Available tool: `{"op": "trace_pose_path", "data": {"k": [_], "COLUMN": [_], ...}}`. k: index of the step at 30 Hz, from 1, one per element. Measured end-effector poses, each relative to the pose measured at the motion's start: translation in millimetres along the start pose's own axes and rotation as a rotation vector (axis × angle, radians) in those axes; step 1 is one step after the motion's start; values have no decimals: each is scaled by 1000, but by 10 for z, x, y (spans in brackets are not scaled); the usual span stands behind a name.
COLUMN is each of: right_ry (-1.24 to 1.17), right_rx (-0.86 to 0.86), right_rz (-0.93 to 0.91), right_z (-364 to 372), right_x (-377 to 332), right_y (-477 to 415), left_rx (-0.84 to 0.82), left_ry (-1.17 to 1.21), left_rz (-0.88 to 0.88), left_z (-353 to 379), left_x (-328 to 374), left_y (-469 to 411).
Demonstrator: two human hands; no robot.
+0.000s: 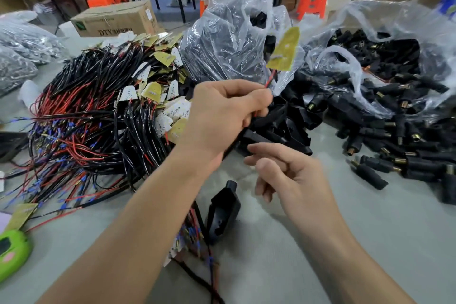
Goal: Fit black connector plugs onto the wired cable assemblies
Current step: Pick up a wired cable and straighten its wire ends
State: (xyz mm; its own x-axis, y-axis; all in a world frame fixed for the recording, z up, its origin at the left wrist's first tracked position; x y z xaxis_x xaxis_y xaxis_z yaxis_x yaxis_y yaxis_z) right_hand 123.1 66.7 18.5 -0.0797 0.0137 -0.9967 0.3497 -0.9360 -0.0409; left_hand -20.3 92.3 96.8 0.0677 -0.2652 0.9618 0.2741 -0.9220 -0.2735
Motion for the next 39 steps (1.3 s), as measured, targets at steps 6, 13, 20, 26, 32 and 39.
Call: {"op": "trace_pose_path", "data": {"k": [6, 13, 20, 26, 32, 39], "right_ry": [-3, -334, -312, 0, 113, 68], "right_rx": [-129, 150, 329, 365, 308, 490], "right_rz": [-9, -8, -89, -130, -102, -86], "right_z": [127, -348, -998, -1056, -836, -1047], "right_x": [-80, -121, -221, -261, -122, -76], "right_y": [50, -173, -209, -117, -146, -217], "left_rx": [-60, -266, -563, -591, -572, -566], "left_ry": [237, 44, -170, -237, -620, -568], "left_rz": [-75, -157, -250, -233, -90, -164], "left_z": [413, 567, 638, 713, 756, 726], "left_x": [5, -291, -518, -621, -735, -815], "left_y": [41, 218, 591, 717, 793, 816]}}
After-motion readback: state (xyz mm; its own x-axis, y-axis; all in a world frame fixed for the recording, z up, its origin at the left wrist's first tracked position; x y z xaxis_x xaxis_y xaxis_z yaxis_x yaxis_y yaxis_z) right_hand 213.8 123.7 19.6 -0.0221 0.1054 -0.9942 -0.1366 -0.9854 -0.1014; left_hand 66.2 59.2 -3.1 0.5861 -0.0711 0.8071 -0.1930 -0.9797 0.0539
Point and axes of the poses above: each hand's wrist, its own y-axis away from the middle knuckle, its own z-axis out of the palm, x = y × z, the point moved 7 cm from there along -y, towards the middle knuckle, and after that the axes turned 6 degrees about z, right-handed, at the moved point
